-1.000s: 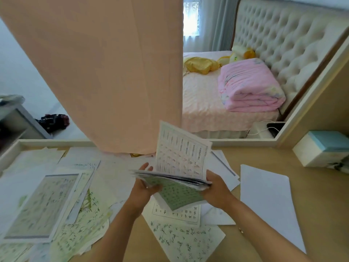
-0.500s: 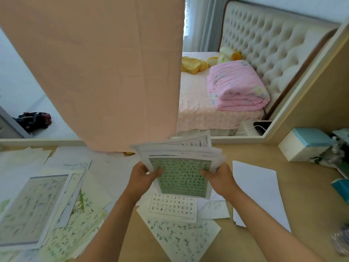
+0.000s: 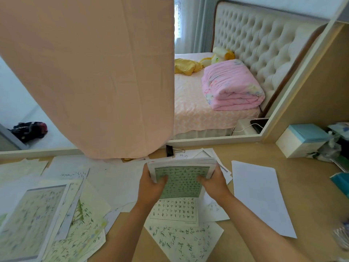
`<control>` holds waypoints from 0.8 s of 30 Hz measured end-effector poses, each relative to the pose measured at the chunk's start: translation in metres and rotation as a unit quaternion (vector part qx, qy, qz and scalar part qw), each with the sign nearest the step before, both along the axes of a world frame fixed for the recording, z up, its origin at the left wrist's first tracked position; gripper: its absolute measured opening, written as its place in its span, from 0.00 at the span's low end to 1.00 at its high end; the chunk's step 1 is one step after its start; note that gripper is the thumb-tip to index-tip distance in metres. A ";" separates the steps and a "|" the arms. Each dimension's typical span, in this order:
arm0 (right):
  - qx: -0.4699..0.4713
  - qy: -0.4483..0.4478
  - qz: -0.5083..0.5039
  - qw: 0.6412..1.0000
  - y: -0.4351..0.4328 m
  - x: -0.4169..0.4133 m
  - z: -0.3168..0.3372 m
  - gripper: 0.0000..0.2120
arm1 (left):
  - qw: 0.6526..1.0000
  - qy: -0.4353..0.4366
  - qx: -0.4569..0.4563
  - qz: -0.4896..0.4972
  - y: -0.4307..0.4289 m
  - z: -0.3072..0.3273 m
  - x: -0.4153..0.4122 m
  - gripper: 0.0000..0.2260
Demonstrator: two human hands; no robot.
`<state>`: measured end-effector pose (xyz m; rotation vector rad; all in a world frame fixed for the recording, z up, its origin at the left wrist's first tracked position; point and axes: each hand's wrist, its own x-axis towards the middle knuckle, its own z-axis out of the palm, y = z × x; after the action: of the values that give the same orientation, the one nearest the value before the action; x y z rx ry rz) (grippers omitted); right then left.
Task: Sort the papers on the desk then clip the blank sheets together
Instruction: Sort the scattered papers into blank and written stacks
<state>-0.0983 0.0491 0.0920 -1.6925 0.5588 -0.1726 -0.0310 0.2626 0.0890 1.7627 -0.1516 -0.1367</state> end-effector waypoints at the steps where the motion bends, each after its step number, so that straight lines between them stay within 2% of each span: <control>1: 0.004 -0.002 0.000 1.000 0.000 0.001 0.000 0.25 | 1.000 0.000 -0.010 0.007 -0.001 0.002 0.002 0.19; 6: 0.002 0.023 0.003 1.000 0.003 0.004 -0.009 0.25 | 0.999 0.023 -0.042 0.013 -0.011 0.000 0.000 0.20; 9: 0.009 -0.001 -0.018 1.000 0.004 0.006 -0.006 0.22 | 0.989 0.010 -0.140 0.039 -0.014 0.012 0.002 0.13; 11: 0.016 -0.014 -0.033 0.999 0.006 0.007 -0.005 0.23 | 0.982 0.003 -0.179 0.056 -0.018 0.024 0.006 0.11; 14: 0.014 -0.012 -0.048 0.999 0.013 0.009 -0.011 0.26 | 0.984 0.021 -0.143 0.106 -0.028 0.035 0.012 0.04; 16: 0.013 0.005 -0.046 0.999 0.015 0.008 -0.013 0.24 | 0.983 0.030 -0.143 0.113 -0.032 0.040 0.014 0.02; 18: 0.003 0.005 -0.045 0.999 0.013 0.007 -0.013 0.19 | 0.987 0.015 -0.144 0.069 -0.027 0.039 0.017 0.06; 21: -0.018 0.018 -0.027 0.999 0.008 0.006 -0.012 0.16 | 0.996 0.000 -0.083 -0.031 -0.011 0.027 0.019 0.21; 22: -0.022 0.029 -0.015 0.999 0.007 0.006 -0.012 0.16 | 0.998 0.002 -0.049 -0.044 -0.007 0.021 0.018 0.22; 24: -0.032 0.046 -0.004 0.998 0.007 0.007 -0.009 0.17 | 0.999 -0.006 0.030 -0.035 -0.001 0.011 0.018 0.18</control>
<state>-0.0914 0.0560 0.0825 -1.7673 0.6342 -0.1197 -0.0130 0.2615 0.0997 1.8189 -0.2200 -0.1826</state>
